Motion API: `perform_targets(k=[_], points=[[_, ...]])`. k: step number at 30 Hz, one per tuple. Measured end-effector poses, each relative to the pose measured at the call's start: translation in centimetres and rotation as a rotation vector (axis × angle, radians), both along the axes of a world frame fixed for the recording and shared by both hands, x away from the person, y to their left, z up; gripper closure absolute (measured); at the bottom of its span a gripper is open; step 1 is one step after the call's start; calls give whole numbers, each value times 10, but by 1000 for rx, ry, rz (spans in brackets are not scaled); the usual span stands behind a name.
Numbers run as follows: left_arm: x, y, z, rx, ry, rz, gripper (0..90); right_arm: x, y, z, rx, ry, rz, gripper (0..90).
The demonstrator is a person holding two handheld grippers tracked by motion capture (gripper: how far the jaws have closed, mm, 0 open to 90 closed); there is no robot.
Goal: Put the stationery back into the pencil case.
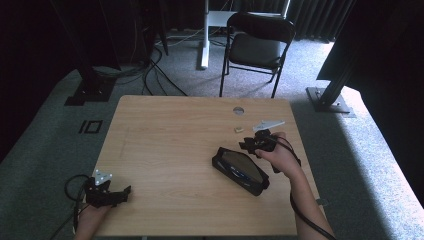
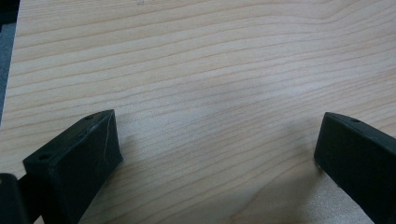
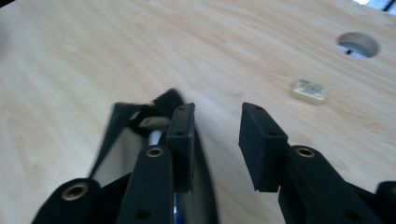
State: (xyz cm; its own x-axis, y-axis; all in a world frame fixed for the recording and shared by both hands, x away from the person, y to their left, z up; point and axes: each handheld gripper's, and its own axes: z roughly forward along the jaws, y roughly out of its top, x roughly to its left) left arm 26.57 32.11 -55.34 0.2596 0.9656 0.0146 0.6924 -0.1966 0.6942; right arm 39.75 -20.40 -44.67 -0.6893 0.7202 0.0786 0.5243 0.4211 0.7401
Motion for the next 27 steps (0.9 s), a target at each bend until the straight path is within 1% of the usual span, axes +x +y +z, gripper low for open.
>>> perform_targets(k=[1,4,5,7,8,9,11,13,14,16,21,25,27], points=[[0,0,0,0,0,0,6,2,0,-1,-9,1,-4,660],[0,0,0,0,0,0,6,8,-2,-5,2,0,-35,650],[0,0,0,0,0,0,6,11,-3,-6,12,-6,-53,650],[0,0,0,0,0,0,6,16,-5,-9,17,-10,-86,634],[0,0,0,0,0,0,6,18,-6,-10,30,-16,-114,630],[0,0,0,0,0,0,6,18,-6,-10,30,-16,-114,630],[0,0,0,0,0,0,6,25,-9,-15,53,-33,-178,593],[0,0,0,0,0,0,6,30,-11,-18,59,-30,-201,597],[0,0,0,0,0,0,6,32,-12,-20,57,-28,-211,597],[0,0,0,0,0,0,6,36,-12,-22,35,-29,-218,596],[0,0,0,0,0,0,6,44,-12,-28,36,-21,-239,595],[0,0,0,0,0,0,6,50,-11,-31,48,-18,-262,563],[0,0,0,0,0,0,6,53,-10,-32,43,-17,-266,560]])
